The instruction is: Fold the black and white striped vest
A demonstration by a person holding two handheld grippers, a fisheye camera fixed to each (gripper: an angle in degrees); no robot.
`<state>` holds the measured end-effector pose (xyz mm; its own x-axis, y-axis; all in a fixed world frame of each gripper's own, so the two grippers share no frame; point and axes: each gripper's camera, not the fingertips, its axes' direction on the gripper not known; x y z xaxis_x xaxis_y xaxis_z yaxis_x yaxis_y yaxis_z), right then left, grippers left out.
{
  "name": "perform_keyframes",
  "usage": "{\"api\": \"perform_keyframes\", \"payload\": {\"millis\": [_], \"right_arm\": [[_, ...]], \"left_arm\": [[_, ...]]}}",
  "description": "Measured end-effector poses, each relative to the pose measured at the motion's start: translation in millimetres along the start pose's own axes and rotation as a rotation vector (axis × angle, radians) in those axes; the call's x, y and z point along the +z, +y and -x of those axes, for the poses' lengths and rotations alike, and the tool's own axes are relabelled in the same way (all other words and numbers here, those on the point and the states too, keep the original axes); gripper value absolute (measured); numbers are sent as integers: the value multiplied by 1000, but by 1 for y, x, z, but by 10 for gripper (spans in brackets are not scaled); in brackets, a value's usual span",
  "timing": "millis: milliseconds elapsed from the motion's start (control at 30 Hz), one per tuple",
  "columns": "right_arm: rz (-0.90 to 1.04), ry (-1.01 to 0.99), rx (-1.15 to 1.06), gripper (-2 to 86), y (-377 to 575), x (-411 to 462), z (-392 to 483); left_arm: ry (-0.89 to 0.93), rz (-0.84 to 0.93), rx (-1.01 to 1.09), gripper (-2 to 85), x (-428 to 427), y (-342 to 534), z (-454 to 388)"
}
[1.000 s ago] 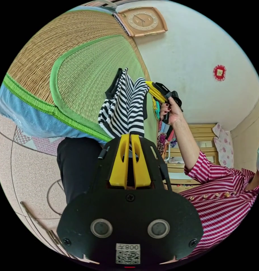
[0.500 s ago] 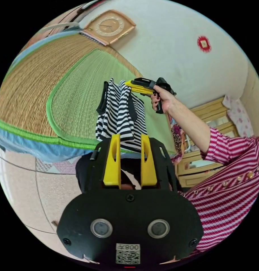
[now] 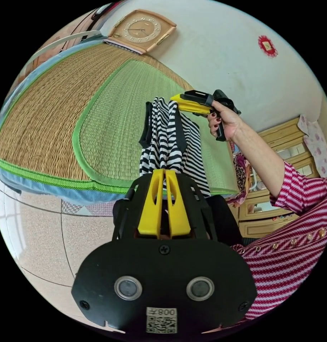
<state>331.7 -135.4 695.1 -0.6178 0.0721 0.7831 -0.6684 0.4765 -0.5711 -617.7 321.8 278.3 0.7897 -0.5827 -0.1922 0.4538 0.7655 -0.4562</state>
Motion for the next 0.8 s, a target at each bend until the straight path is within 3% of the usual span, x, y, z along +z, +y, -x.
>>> {"api": "perform_keyframes", "payload": {"millis": [133, 333, 433, 600, 800], "right_arm": [[-26, -122, -33, 26, 3, -1, 6], [-3, -54, -80, 20, 6, 3, 18], [-5, 2, -87, 18, 18, -1, 14], [15, 58, -86, 16, 29, 3, 5], [66, 89, -87, 8, 23, 35, 5]], "left_arm": [[41, -60, 45, 60, -15, 1, -7], [-84, 120, 213, 74, 14, -9, -38], [-137, 141, 196, 33, 14, -12, -36], [-59, 35, 76, 12, -20, -16, -14], [-5, 63, -55, 7, -19, -12, 21]]}}
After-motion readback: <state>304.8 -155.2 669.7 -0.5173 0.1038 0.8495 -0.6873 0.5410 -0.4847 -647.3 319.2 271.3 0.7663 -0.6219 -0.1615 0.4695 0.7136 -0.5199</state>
